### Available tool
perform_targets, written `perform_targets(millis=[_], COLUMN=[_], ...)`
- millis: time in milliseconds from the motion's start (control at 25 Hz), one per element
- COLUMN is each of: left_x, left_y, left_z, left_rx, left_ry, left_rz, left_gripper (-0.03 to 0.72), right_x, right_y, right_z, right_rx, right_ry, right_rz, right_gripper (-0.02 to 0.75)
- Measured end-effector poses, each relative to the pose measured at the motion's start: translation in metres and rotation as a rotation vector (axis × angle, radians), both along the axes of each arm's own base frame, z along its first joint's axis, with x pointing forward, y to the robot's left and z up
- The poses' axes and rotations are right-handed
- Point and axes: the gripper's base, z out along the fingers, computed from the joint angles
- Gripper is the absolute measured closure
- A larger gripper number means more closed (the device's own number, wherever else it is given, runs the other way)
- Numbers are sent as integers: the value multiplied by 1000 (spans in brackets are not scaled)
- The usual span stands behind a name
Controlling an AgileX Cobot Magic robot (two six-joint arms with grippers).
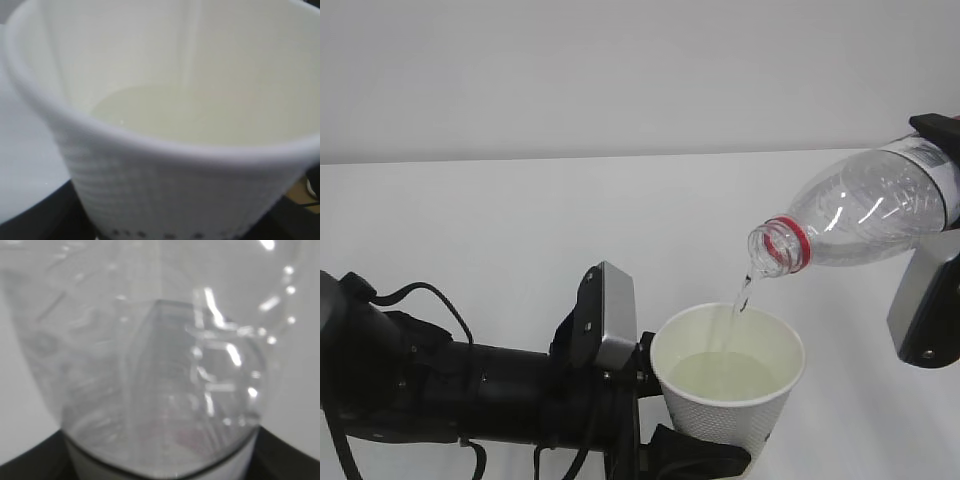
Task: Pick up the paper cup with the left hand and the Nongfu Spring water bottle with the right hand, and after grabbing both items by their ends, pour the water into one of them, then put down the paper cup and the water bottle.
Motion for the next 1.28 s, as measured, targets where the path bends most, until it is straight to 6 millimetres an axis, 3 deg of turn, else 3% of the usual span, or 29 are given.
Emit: perform_targets(millis=[1280], left_x=[0], left_y=[0], left_z=[0], left_rx=[3], left_ry=[0], left_rz=[1], left_gripper=[185], right_x=[0], right_y=[0], right_z=[0], right_rx=[24], right_ry=[6], right_rz=[-1], right_gripper=[274])
